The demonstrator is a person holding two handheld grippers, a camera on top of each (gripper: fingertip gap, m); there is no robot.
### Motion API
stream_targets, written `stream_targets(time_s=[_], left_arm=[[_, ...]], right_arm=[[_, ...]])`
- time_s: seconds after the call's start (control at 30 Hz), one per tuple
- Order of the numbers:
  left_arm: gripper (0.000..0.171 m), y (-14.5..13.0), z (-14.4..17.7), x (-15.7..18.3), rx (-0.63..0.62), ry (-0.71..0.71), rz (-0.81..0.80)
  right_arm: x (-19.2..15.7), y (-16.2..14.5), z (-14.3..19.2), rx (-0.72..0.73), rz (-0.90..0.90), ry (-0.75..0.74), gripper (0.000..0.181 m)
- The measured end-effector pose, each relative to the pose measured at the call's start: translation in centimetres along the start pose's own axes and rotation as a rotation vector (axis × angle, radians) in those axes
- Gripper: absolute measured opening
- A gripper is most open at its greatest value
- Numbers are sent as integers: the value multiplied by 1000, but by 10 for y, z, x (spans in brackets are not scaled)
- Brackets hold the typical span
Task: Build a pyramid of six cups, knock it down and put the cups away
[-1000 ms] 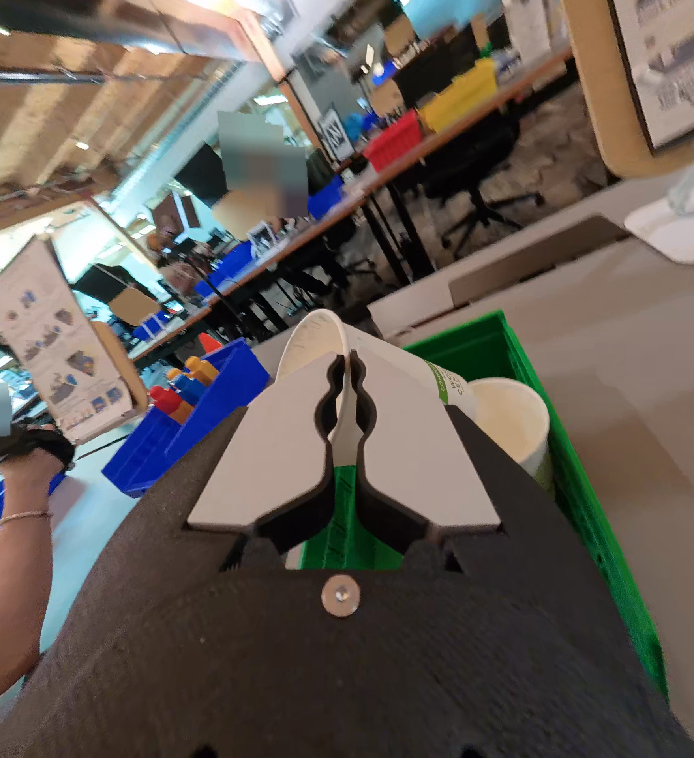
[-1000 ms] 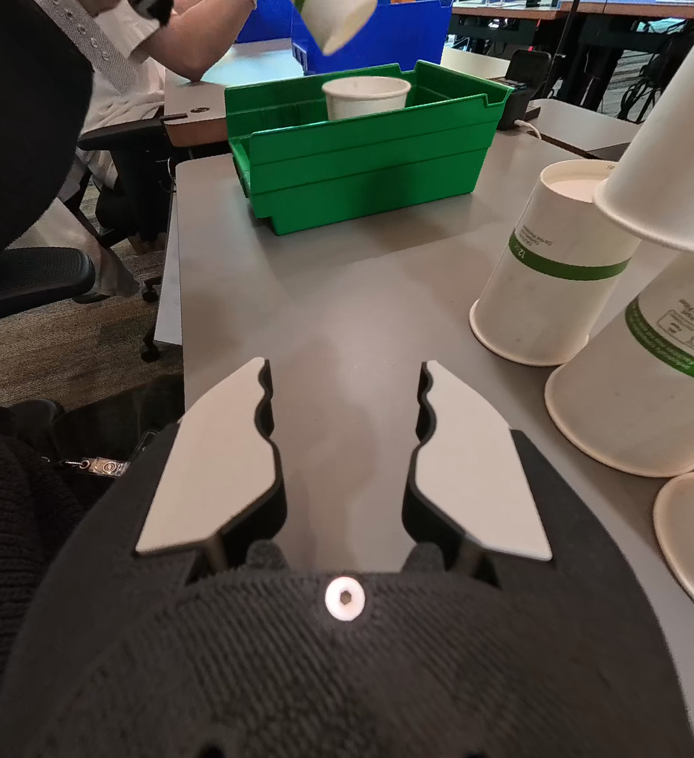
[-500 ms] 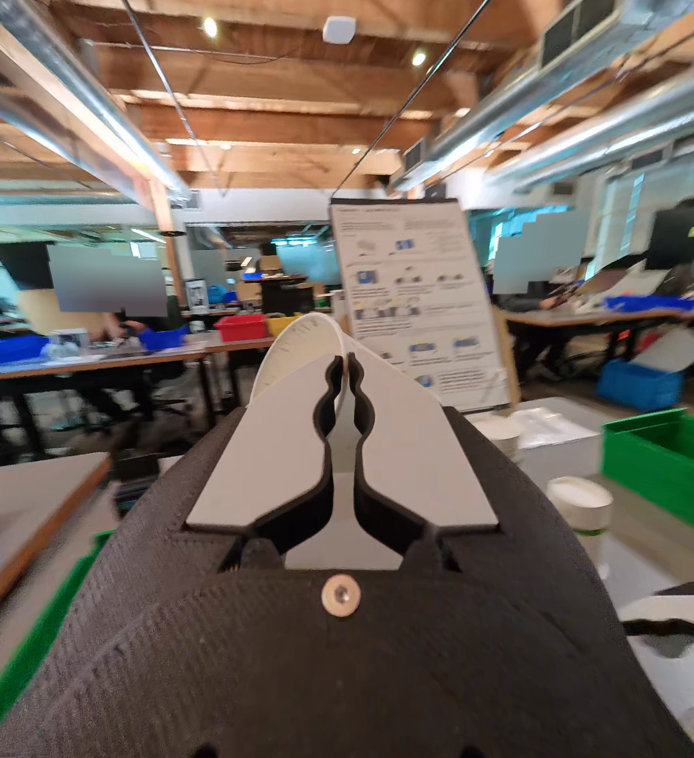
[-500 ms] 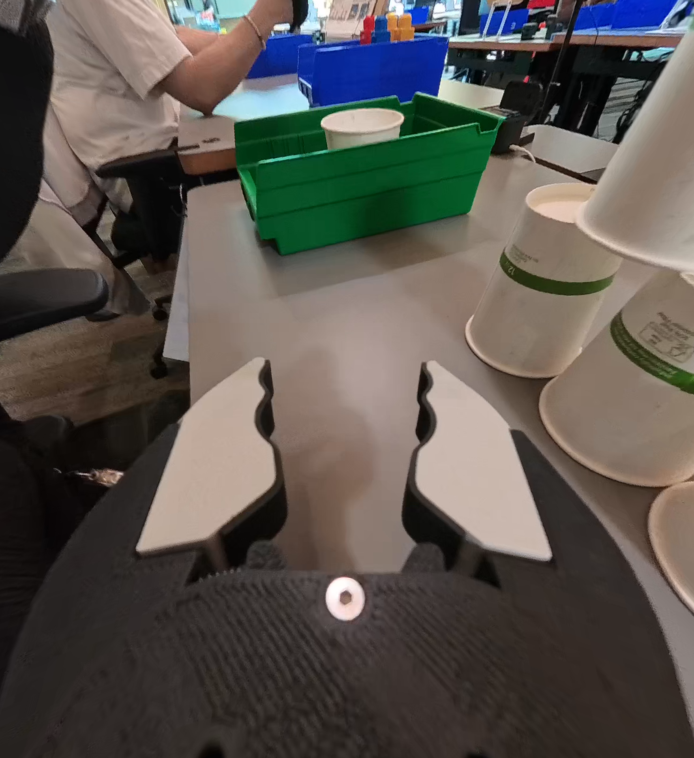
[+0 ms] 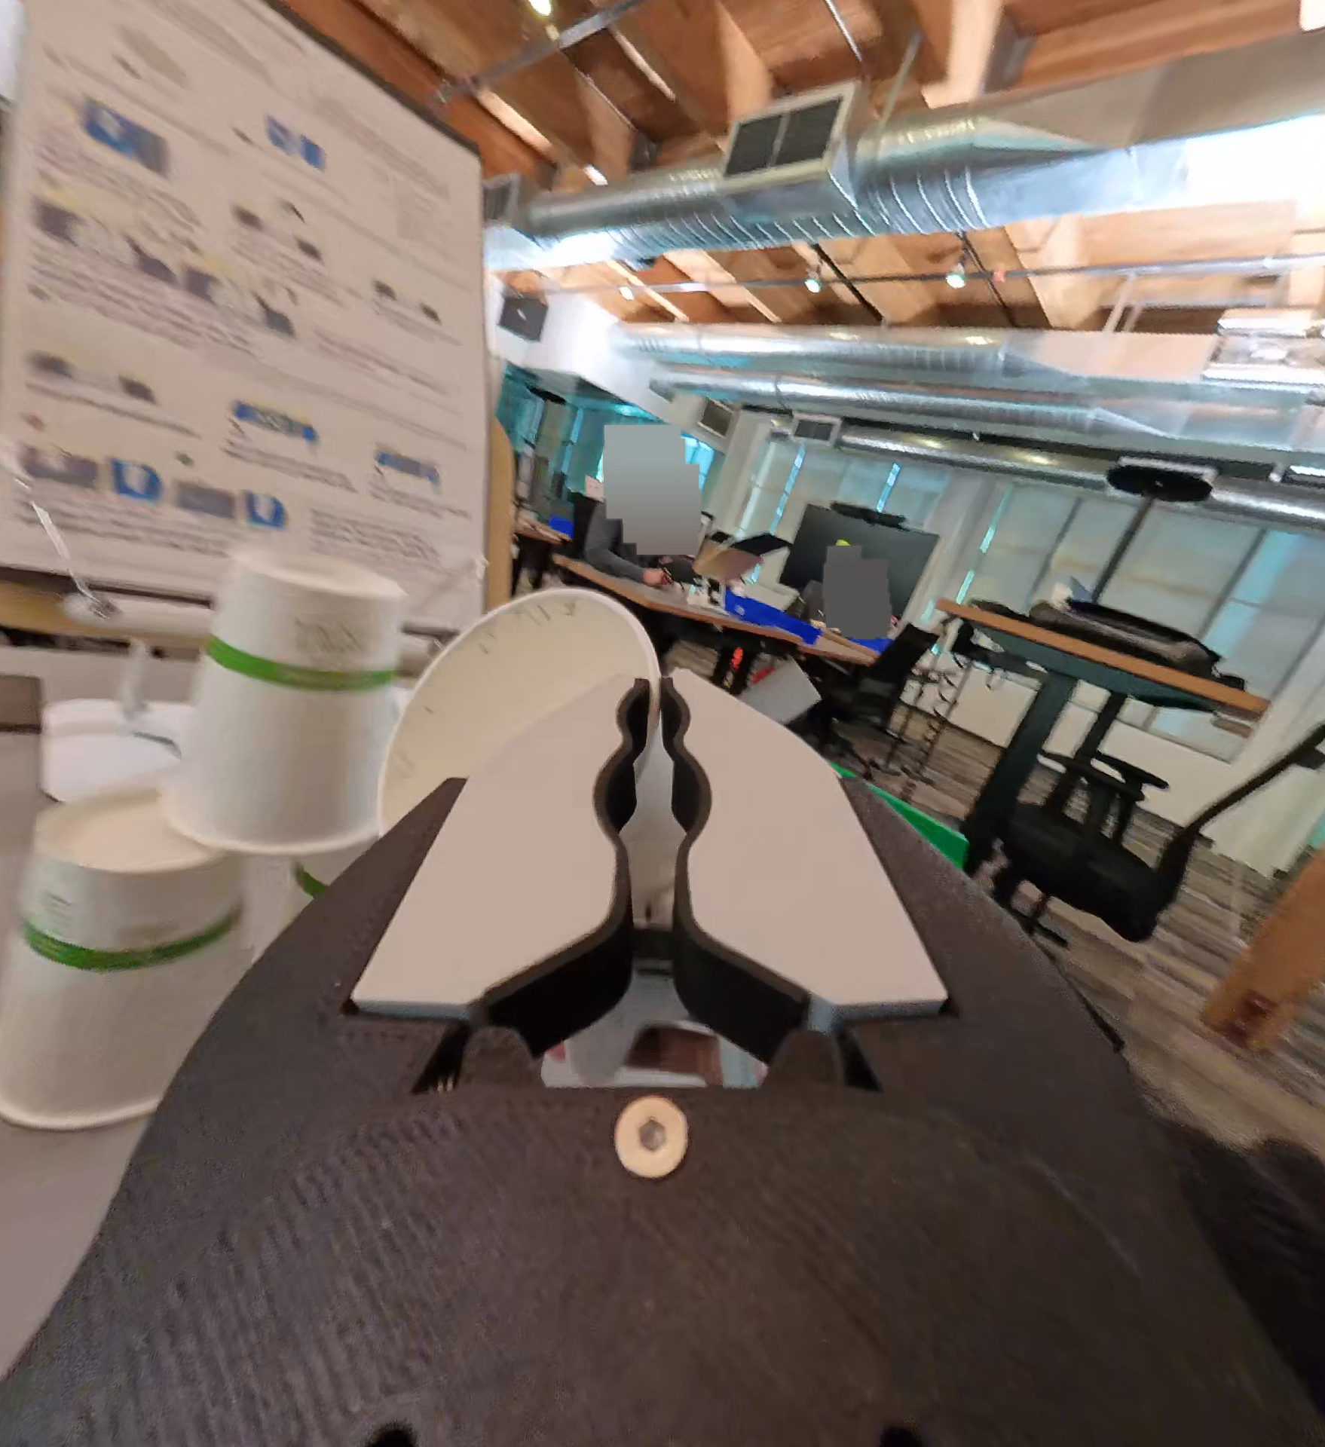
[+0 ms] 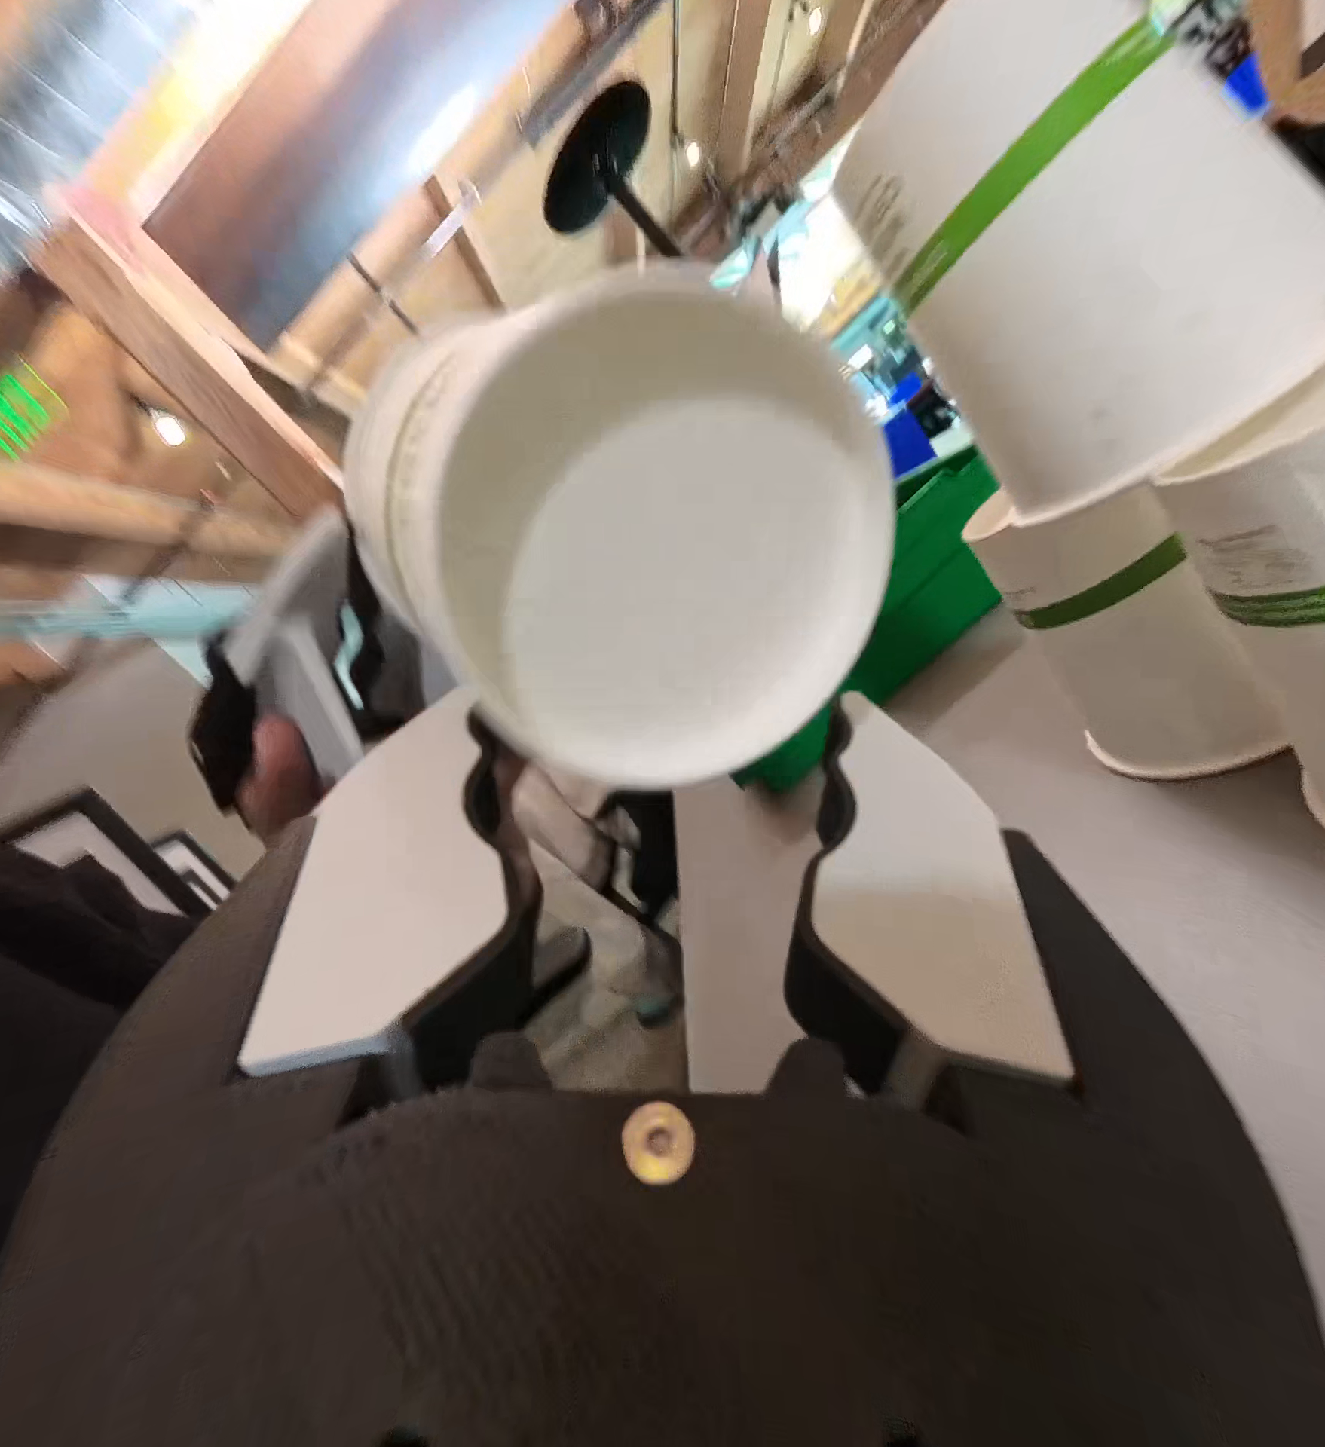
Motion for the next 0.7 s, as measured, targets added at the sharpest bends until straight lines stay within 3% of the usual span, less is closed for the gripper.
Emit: stream_targets(time_s=[0.03, 0.2, 0.33, 0.5, 0.7], left_arm=[[4, -12, -1, 4, -21, -12, 12], [4, -50, -4, 2, -138, -24, 72], [4, -66, -6, -2, -215, -72, 91], [4, -90, -5, -2, -315, -166, 108], [6, -104, 0, 2, -389, -293, 3]], right_arm=[[2, 8, 5, 41, -31, 15, 73], [5, 46, 29, 218, 14, 20, 76], [10, 52, 34, 209, 60, -10, 81], [16, 52, 36, 221, -27, 8, 84], [14, 32, 24, 86, -35, 18, 85]])
Point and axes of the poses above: each gripper's, where its closed fingertips meet, z back along the fingers, y out of its top, x = y × z across the jaws, the point moved 1 cm from there along z, back along the fingers, and after that the axes turned 11 degrees about z, right-handed, at the moved point
